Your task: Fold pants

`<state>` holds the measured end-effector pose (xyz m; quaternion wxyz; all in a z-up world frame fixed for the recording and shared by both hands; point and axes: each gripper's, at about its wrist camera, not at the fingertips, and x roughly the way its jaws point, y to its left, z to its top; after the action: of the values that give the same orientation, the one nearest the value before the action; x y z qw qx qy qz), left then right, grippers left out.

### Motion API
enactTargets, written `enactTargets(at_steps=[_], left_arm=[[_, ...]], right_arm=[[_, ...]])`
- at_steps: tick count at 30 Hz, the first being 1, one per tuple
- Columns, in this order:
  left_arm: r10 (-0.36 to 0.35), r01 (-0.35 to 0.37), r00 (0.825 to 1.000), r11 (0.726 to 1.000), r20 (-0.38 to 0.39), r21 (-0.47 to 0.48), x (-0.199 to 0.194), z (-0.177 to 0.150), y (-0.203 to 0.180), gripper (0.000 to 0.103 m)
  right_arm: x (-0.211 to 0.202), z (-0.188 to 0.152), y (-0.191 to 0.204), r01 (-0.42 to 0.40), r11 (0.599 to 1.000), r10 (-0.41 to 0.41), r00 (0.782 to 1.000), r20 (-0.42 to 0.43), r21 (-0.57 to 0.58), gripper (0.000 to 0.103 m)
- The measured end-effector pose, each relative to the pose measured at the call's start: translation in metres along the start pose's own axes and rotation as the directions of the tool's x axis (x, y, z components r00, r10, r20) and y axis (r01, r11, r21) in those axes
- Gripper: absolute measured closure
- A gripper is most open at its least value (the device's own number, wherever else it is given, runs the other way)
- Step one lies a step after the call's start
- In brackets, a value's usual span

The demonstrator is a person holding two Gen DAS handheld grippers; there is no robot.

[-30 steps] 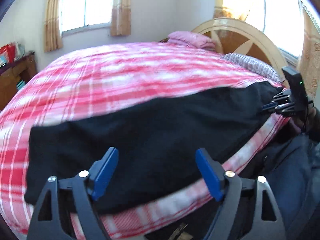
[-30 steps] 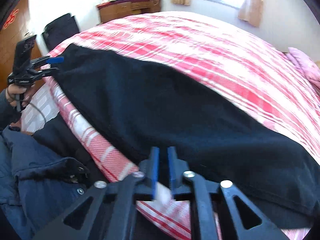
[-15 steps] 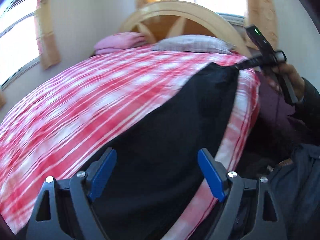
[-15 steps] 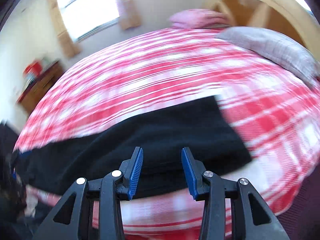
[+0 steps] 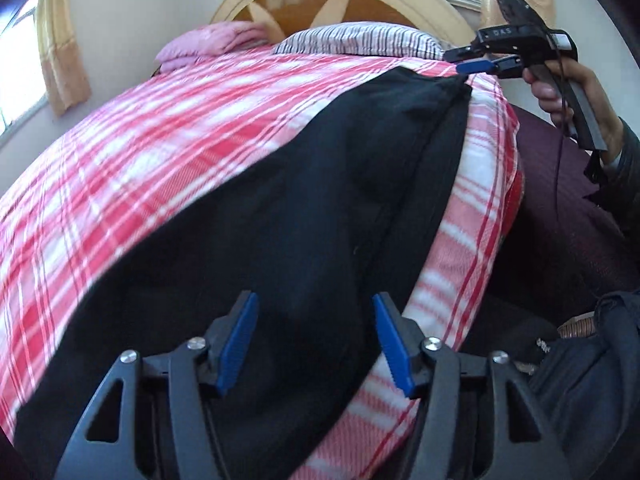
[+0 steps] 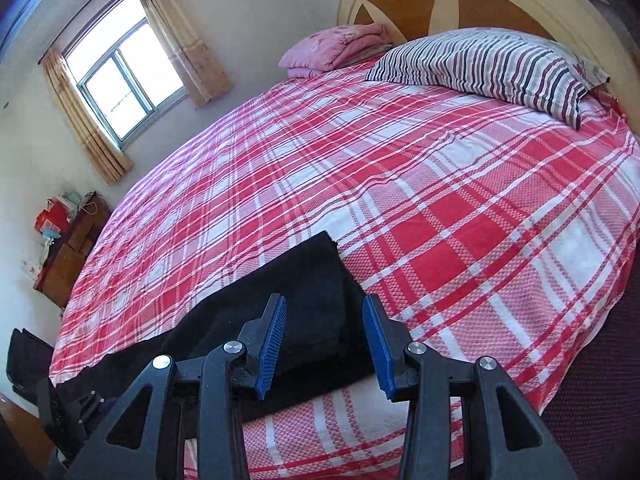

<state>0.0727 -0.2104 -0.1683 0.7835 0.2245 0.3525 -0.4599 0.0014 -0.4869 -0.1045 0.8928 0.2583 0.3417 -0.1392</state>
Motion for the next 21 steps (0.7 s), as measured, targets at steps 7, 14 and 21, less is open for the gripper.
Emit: enactTargets(at_steps=[7, 14, 21], left_arm=[[0.061, -0.061, 0.998, 0.998, 0.008, 0.024, 0.001, -0.007, -0.008, 0.042], [0.088, -0.088, 0.996, 0.996, 0.017, 0.015, -0.001, -0.005, -0.003, 0.068], [0.090, -0.093, 0.993, 0.995, 0.083, 0.036, -0.012, -0.004, -0.009, 0.077]], right_arm=[[0.010, -0.008, 0.014, -0.002, 0.999, 0.001, 1.000, -0.027, -0.047, 0.061], [0.008, -0.001, -0.012, 0.015, 0.999, -0.015, 1.000, -0.007, 0.047, 0.061], [-0.001, 0.007, -0.032, -0.039, 0.990, 0.039, 0.999, 0.005, 0.137, 0.061]])
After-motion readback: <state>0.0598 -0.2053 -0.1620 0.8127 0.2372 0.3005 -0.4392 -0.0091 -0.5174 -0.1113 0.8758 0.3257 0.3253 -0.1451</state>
